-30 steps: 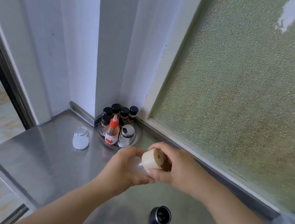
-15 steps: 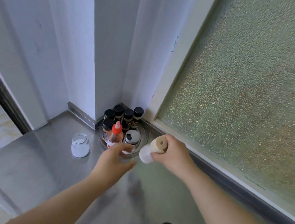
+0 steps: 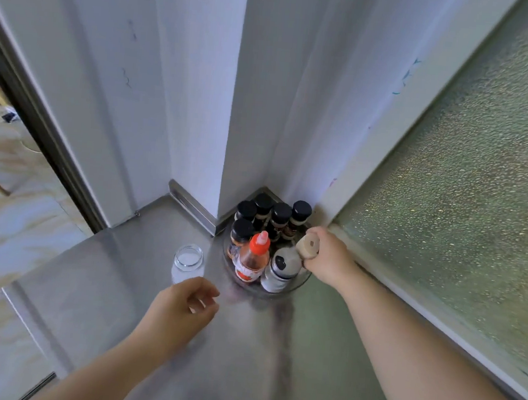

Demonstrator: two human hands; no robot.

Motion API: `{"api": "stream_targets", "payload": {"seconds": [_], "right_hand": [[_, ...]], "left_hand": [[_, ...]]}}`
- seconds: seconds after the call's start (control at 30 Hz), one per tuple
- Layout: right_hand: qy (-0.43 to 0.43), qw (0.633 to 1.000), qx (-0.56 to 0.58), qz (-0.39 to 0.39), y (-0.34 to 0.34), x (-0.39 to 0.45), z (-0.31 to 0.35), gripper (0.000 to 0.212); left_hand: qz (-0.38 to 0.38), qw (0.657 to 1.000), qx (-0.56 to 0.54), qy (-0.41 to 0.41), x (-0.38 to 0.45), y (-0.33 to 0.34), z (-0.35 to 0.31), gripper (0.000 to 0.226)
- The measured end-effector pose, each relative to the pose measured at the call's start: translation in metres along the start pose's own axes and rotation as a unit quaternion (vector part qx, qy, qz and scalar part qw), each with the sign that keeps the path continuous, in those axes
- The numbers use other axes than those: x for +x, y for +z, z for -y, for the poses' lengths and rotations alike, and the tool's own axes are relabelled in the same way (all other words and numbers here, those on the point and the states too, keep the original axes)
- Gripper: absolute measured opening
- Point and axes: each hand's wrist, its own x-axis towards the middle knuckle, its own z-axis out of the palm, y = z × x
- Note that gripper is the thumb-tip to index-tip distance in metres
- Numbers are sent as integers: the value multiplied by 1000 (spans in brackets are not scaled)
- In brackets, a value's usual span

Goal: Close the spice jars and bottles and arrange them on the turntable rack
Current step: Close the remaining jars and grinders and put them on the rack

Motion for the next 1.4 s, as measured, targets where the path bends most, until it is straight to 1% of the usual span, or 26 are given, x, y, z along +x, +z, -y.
{"api": "stream_targets", "payload": {"seconds": [0.17,0.23,0.27,0.43,0.53,0.63,0.73,0.8,0.87,0.9,1.0,1.07,1.13,1.23,1.3,1.4], "right_hand": [[28,999,2,22,13,-5,-9,70],[27,999,8,23,16,-10,-8,73],[27,999,10,26,19,-13,-7,71],[7,998,34,57,43,-28,-2,48],[16,997,27,73,58,-33,0,38],[26,996,10,87,69,-37,2,38],[7,994,-25,102,79,-41,4,33],[-4,995,-30,97,85,-43,6,31],[-11,996,-24,84,89,-45,7,30],[-13,997,-20,79,90,-46,7,31],[-26,997,-13,70,89,-50,8,36],[-43,998,-7,54,86,-53,9,39],[-60,998,7,34,82,-58,8,39],[-78,996,26,27,75,-67,6,38],[-83,995,44,30,68,-75,3,37],[-82,993,74,32,50,-92,-5,37]], "left_hand": [[-39,999,1,-28,0,-5,13,22],[-53,998,0,-42,2,-6,15,21],[-54,997,0,-46,3,-6,16,20],[-57,997,2,-60,12,-4,22,19],[-73,994,-4,-80,17,-5,28,17],[-89,992,-10,-92,23,-11,34,17],[-105,989,-16,-101,29,-17,39,17],[-112,988,-16,-104,33,-20,43,19],[-117,988,-8,-101,39,-22,46,27],[-116,988,-6,-97,42,-22,47,35],[-88,992,-20,-87,56,-21,48,63],[-54,994,-29,-89,66,-18,48,72],[-37,994,-43,-96,73,-13,51,66],[-42,993,-57,-91,72,-8,51,57],[-27,996,-47,-72,64,-4,46,57],[31,999,-13,-13,44,5,25,58]]}}
